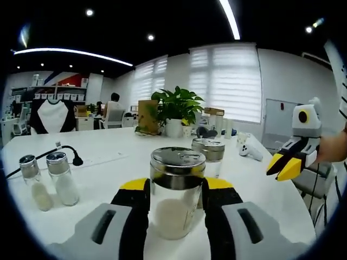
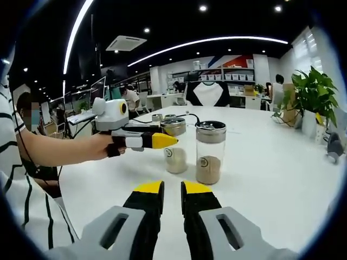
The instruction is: Rotate the seasoning bottle until the label or dispensing opening points toward the visible target arrow and the bottle remains upright within the marked orientation range
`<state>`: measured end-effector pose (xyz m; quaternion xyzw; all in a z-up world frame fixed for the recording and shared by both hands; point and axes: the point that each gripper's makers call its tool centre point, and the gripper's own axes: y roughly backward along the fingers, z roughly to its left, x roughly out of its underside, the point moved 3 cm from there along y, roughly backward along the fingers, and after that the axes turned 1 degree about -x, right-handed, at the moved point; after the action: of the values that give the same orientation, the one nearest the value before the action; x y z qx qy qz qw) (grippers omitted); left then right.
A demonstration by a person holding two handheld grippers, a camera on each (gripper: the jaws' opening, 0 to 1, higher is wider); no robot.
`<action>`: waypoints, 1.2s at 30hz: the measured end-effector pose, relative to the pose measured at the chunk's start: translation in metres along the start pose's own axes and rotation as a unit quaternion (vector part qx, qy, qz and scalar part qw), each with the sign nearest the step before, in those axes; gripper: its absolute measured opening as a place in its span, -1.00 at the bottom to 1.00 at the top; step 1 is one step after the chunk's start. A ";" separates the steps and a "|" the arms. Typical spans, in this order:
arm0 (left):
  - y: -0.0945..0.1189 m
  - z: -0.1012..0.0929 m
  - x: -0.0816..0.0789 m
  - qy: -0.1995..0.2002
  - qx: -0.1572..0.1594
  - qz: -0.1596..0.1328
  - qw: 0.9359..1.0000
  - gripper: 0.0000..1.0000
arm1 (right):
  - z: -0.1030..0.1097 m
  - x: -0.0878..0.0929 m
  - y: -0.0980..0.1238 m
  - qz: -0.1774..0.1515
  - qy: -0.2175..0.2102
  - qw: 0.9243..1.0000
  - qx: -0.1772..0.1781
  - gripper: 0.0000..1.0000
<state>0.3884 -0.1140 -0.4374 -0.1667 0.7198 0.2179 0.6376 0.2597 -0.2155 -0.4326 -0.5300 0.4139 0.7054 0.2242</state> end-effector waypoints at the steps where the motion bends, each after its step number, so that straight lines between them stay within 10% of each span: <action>1: 0.000 0.000 0.000 -0.002 0.001 0.001 1.000 -0.21 | 0.000 -0.002 0.000 -0.002 -0.001 1.000 0.000 -0.80; 14: 0.005 0.007 0.009 0.035 -0.053 0.013 0.998 -0.02 | 0.002 -0.006 -0.003 -0.007 0.015 1.000 0.000 -0.80; 36: 0.088 0.021 -0.047 0.080 -0.086 -0.089 0.989 0.03 | -0.005 -0.048 -0.003 -0.093 0.001 0.996 0.004 -0.80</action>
<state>0.3665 -0.0303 -0.3835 -0.3011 0.7296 0.2072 0.5780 0.2807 -0.2119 -0.3891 -0.5661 0.3657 0.6792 0.2906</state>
